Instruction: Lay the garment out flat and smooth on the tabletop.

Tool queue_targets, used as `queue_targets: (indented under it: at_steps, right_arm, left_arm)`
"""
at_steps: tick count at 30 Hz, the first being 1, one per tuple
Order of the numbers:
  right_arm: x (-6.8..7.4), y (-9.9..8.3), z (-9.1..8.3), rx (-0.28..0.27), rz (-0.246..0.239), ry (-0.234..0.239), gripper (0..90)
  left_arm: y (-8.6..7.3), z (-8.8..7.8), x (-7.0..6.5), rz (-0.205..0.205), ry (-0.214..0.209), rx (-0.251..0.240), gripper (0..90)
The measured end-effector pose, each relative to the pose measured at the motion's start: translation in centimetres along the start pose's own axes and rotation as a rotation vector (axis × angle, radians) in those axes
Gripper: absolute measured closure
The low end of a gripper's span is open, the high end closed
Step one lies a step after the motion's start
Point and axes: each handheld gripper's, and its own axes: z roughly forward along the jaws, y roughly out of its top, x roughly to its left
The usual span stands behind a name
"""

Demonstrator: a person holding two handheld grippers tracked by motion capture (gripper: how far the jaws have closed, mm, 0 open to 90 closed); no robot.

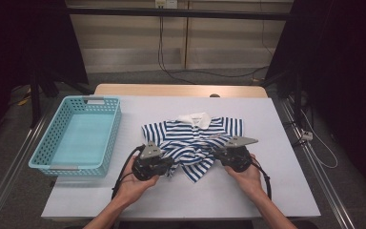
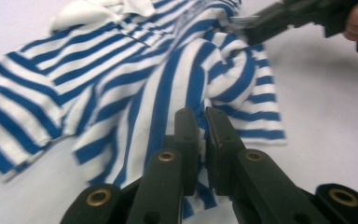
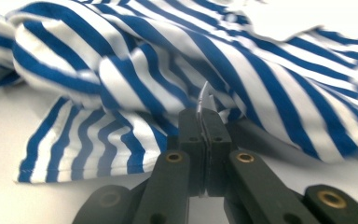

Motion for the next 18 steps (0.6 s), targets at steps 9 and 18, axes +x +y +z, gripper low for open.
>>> queue_targets:
  at_steps: [9,18]
  right_arm:
    - [-2.9,-2.3,-4.7,-0.053,0.093,-0.054,90.0]
    - [-5.1,-2.6,-4.3,-0.053,0.101,-0.105,85.9]
  left_arm:
    - [0.4,-1.3,2.6,-0.063,0.040,-0.035,85.2]
    - [1.6,2.2,5.1,-0.095,0.117,-0.021,84.9]
